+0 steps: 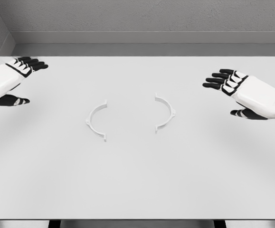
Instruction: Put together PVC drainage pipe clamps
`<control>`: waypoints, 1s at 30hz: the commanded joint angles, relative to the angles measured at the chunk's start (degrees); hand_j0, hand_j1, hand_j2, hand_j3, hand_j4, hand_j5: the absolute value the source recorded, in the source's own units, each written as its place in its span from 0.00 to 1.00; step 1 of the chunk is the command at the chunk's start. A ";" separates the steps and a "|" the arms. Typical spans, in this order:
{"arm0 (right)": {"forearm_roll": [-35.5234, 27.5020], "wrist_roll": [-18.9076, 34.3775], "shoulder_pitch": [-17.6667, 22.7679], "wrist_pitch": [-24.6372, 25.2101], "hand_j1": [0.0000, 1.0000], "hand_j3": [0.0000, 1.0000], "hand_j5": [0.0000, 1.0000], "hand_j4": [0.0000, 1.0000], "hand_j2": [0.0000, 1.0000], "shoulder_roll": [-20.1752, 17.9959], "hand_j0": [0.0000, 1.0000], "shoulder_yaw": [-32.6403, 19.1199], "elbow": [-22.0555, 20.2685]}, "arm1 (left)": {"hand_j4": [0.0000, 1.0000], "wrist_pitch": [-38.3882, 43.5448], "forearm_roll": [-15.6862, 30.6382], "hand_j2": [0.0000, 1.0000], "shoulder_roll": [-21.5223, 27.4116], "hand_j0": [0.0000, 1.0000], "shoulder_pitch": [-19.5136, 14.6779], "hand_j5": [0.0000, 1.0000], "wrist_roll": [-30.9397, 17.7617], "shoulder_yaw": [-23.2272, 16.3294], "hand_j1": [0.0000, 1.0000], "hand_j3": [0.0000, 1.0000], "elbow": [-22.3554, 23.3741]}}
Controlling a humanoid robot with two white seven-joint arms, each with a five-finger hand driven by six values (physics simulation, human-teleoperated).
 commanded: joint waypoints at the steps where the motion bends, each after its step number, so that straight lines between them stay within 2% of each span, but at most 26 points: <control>1: -0.26 -0.06 0.00 0.05 1.00 1.00 1.00 1.00 1.00 -0.06 1.00 0.54 0.82 | 1.00 0.00 0.10 1.00 0.03 1.00 0.00 1.00 0.03 -1.00 1.00 1.00 -0.16; 4: -1.05 -0.23 -0.44 0.05 1.00 1.00 1.00 1.00 1.00 0.21 1.00 0.89 1.43 | 1.00 0.00 0.01 1.00 -0.23 1.00 0.00 1.00 0.03 -1.52 1.00 1.00 -0.33; 6: -1.23 -0.41 -2.98 0.05 1.00 1.00 1.00 1.00 1.00 1.79 1.00 3.17 3.63 | 1.00 0.00 -2.10 1.00 -2.25 1.00 0.00 1.00 0.03 -1.97 1.00 1.00 -0.33; 7: -0.27 -0.15 -7.98 0.05 1.00 1.00 1.00 1.00 1.00 3.19 1.00 6.59 4.77 | 1.00 0.00 -3.24 1.00 -2.96 1.00 0.00 1.00 0.03 -1.97 1.00 1.00 -0.33; 8: 3.51 -0.06 -14.05 2.35 1.00 1.00 1.00 1.00 1.00 4.51 1.00 11.69 7.93 | 1.00 0.00 -3.95 1.00 -3.40 1.00 0.00 1.00 0.03 -2.14 1.00 1.00 -0.24; 9: 6.50 -0.06 -17.31 2.35 1.00 1.00 1.00 1.00 1.00 6.36 1.00 13.98 10.48 | 1.00 0.00 -4.12 1.00 -3.40 1.00 -0.26 1.00 0.03 -3.54 1.00 1.00 -0.24; 11: 10.28 0.12 -21.18 2.26 1.00 1.00 1.00 1.00 1.00 9.70 1.00 18.02 14.61 | 1.00 0.00 -4.65 1.00 -4.45 1.00 -0.26 1.00 -0.05 -5.13 1.00 1.00 -0.16; 13: 14.67 2.04 -24.78 2.09 1.00 1.00 1.00 1.00 1.00 13.38 1.00 20.31 18.91 | 1.00 0.00 -4.65 1.00 -5.06 1.00 -0.53 1.00 -0.67 -6.10 1.00 1.00 0.02; 16: 17.67 4.16 -28.74 1.65 1.00 1.00 1.00 1.00 1.00 17.70 1.00 22.68 23.93 | 1.00 0.00 -4.65 1.00 -6.74 1.00 -0.97 1.00 -1.72 -7.41 1.00 1.00 0.11; 17: 17.76 4.16 -29.71 1.65 1.00 1.00 1.00 1.00 1.00 18.75 1.00 24.35 25.60 | 1.00 0.00 -4.65 1.00 -7.18 1.00 -1.49 1.00 -1.72 -8.38 1.00 1.00 -0.07; 22: 18.20 4.07 -29.97 1.65 1.00 1.00 1.00 1.00 1.00 20.34 1.00 25.67 28.06 | 1.00 0.00 -4.65 1.00 -9.46 1.00 -2.81 1.00 -2.95 -10.75 1.00 1.00 -0.16; 30: 18.28 4.25 -29.97 1.56 1.00 1.00 1.00 1.00 1.00 21.39 1.00 27.69 27.54 | 1.00 0.00 -4.65 1.00 -9.99 1.00 -2.99 1.00 -3.04 -11.11 1.00 1.00 0.11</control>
